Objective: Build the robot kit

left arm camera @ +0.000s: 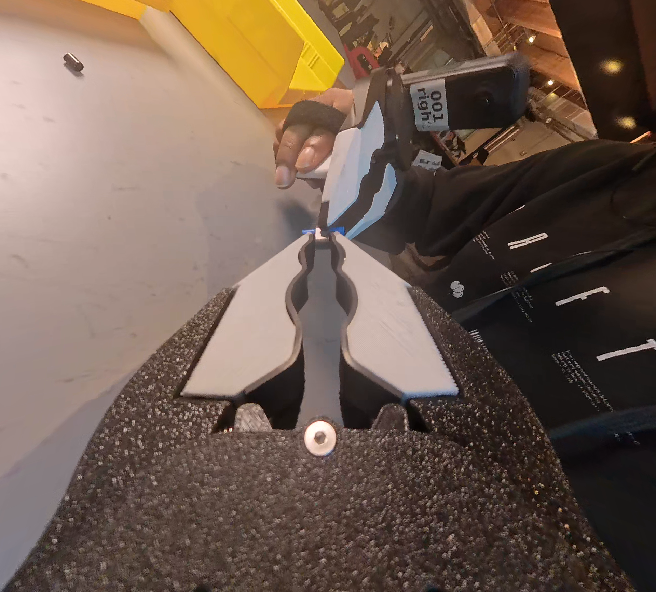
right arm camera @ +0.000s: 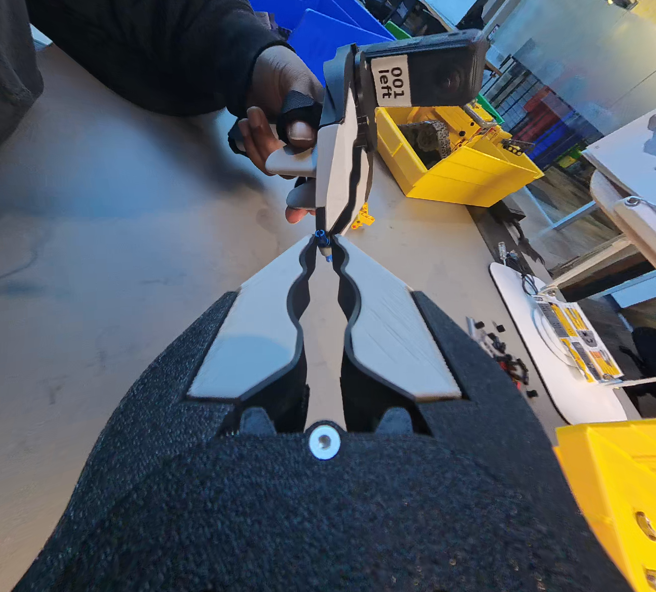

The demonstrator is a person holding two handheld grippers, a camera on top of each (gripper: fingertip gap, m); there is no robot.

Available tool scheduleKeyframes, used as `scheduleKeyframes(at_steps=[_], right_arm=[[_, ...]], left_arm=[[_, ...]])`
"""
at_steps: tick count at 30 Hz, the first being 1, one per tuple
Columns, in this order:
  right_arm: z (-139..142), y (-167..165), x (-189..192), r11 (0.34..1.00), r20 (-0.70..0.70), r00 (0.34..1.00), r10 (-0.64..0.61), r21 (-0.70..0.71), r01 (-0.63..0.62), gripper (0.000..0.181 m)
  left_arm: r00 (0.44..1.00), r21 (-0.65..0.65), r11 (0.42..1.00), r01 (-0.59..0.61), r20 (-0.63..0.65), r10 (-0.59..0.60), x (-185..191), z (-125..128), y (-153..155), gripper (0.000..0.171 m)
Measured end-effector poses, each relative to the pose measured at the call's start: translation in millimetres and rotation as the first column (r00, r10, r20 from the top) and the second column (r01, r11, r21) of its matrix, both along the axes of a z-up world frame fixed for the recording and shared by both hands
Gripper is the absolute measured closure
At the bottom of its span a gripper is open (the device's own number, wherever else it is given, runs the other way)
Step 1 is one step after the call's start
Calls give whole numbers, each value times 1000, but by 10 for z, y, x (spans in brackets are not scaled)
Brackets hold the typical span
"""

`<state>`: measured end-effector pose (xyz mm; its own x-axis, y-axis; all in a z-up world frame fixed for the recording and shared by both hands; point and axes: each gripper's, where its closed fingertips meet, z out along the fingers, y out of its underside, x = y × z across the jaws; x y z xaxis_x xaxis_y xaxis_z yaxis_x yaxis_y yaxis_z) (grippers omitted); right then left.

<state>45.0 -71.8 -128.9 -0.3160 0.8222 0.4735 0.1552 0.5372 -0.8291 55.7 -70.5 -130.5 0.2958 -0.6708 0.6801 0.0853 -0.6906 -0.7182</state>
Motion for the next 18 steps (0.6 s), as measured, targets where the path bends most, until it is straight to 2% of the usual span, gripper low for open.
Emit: scheduleKeyframes(at_steps=[4,10,15,18], right_arm=[[-11,13,34,993,32,999,16,-121,-12,173],[24,10,49,974,31,999,30,-224,-22,173],[14,-4,53,966,43,998,39,-258,-26,173],[-8,-4,62,962,56,997,46,-272,-29,173]], left_arm=[[990,156,988,16,-139,6,-3,-24,-19,154],[950,404,914,43,-301,88,14,6,-25,145],[910,511,855,89,-391,139,36,-18,-36,159],[886,550,827,117,-434,164,51,-39,-41,160]])
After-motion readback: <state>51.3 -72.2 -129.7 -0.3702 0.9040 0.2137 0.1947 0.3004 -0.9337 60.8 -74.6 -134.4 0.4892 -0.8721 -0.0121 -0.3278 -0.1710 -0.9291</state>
